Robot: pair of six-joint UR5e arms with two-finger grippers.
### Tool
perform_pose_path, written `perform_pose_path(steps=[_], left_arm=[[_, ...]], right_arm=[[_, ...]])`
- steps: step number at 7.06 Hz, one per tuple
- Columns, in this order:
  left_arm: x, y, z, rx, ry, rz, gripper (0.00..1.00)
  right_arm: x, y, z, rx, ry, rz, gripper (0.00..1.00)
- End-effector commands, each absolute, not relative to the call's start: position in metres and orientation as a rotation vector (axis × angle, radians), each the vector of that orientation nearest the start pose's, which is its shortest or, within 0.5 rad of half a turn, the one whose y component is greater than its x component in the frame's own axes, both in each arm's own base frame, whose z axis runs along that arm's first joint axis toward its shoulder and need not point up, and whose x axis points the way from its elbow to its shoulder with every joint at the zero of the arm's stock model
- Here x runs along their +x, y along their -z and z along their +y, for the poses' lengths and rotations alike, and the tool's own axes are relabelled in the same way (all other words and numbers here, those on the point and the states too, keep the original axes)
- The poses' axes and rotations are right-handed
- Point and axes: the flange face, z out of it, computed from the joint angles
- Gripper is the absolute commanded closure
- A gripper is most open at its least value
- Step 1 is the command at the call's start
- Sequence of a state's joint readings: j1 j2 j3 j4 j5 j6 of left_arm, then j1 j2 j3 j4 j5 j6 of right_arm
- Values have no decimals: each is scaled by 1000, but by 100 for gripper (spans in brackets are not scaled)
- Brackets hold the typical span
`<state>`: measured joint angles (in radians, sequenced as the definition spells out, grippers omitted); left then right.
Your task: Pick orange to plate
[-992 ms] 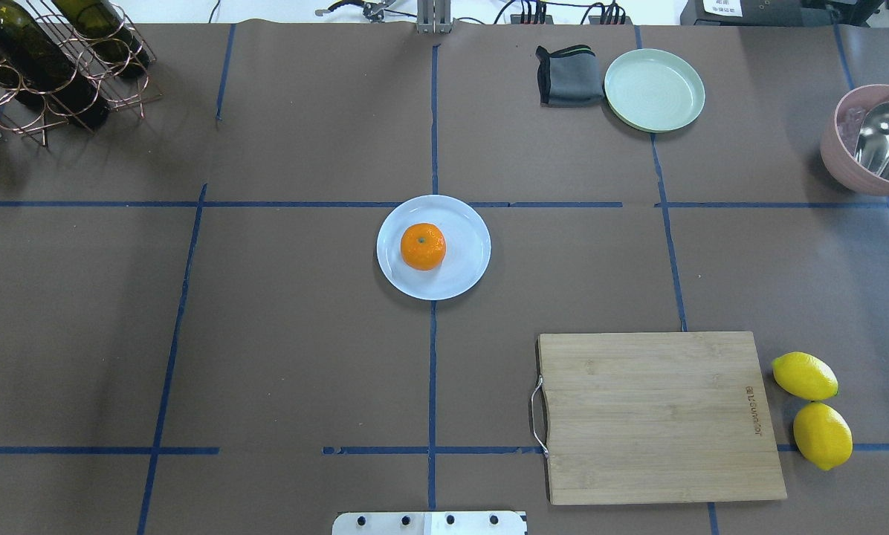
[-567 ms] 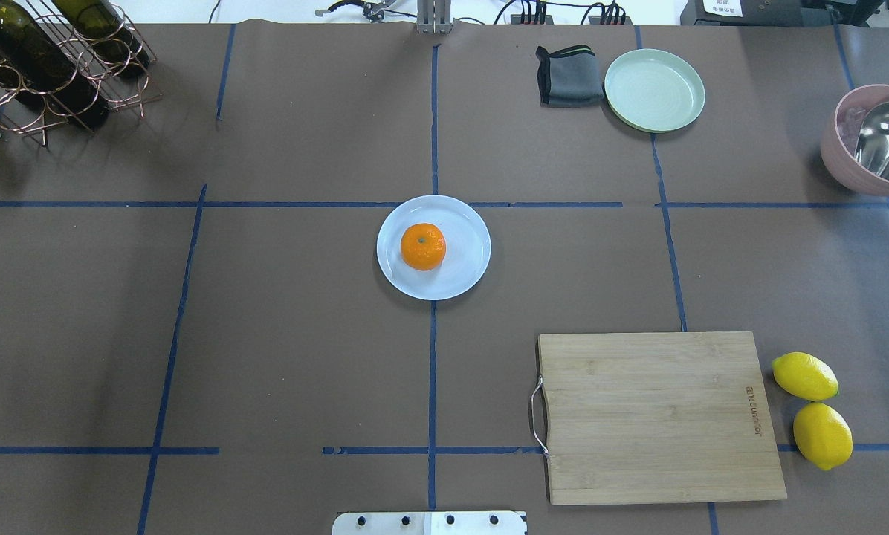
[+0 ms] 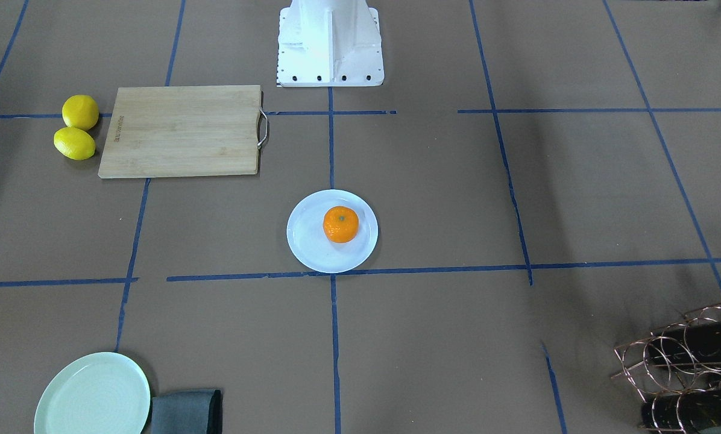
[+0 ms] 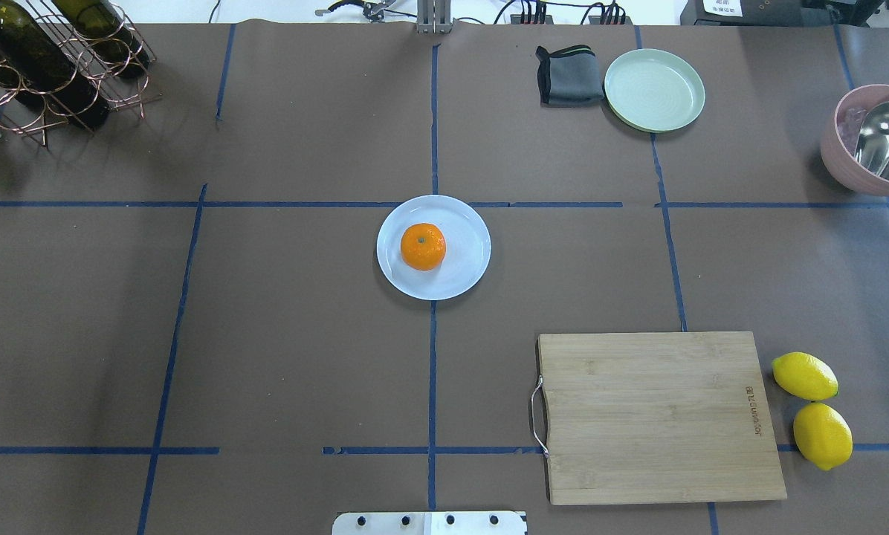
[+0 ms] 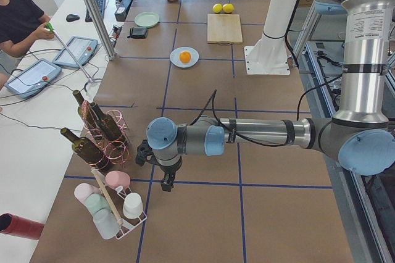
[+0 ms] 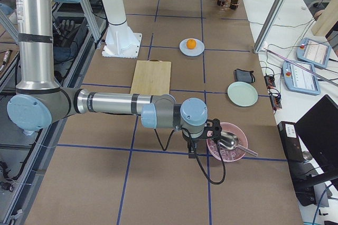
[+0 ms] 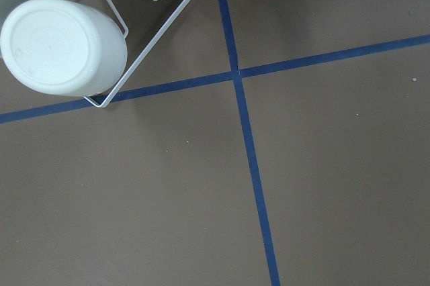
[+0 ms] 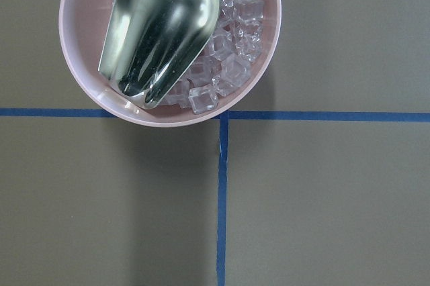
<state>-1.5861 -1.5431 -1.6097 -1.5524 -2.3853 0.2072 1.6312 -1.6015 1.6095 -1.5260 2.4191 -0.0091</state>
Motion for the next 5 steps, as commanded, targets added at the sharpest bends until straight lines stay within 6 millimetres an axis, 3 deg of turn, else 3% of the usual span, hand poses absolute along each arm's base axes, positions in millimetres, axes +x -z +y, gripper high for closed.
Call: perform_pose_path(steps=[1,5], left_arm=[[-68,-652,-479,82,-175,812,0],[-68,-654,-478,75,-166,814,0]], right_arm=[[87,-645,-478,78,-25,-846,0],[87,-642,-479,85,-24,-847,0]])
